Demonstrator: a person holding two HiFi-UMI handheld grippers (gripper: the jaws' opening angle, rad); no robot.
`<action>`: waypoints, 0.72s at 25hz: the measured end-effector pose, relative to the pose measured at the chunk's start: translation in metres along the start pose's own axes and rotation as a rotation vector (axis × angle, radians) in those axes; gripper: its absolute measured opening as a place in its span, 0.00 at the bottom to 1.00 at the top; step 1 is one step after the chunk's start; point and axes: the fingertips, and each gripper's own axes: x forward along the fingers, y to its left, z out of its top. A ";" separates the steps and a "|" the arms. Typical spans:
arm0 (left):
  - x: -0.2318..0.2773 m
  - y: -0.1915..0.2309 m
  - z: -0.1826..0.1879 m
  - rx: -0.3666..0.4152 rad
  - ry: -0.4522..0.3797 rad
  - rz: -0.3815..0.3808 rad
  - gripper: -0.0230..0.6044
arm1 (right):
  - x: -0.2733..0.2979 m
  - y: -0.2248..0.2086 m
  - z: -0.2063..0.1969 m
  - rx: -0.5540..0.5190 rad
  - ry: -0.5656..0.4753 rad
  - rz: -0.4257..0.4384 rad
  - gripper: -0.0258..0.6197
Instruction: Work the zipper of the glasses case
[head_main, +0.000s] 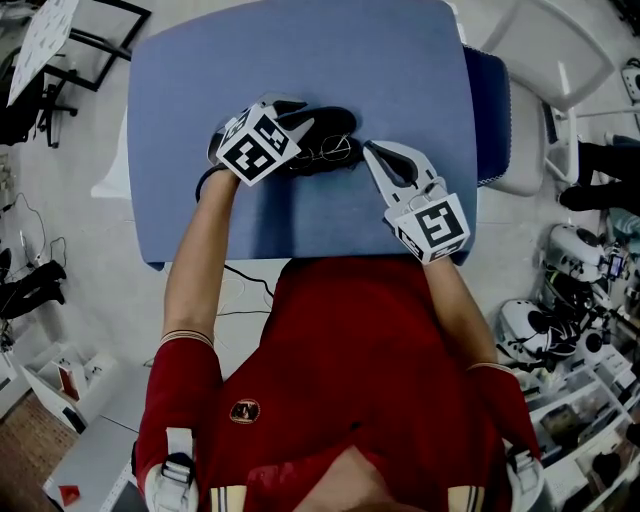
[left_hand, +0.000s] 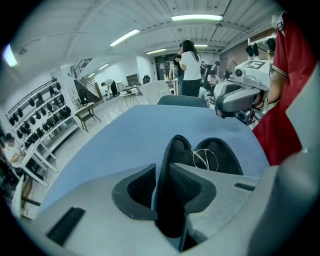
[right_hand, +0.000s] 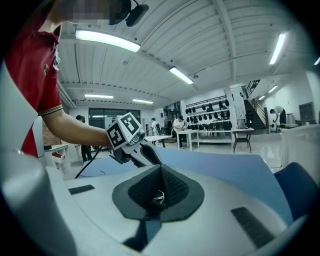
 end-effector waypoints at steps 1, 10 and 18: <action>0.001 -0.001 0.001 0.002 -0.004 0.001 0.17 | -0.001 0.000 -0.001 0.003 0.002 0.000 0.03; -0.009 -0.008 0.006 0.063 -0.019 0.062 0.13 | -0.004 0.002 -0.011 0.000 0.026 0.005 0.03; -0.027 -0.026 0.016 0.112 -0.065 0.149 0.13 | -0.007 0.007 -0.023 -0.032 0.058 0.018 0.03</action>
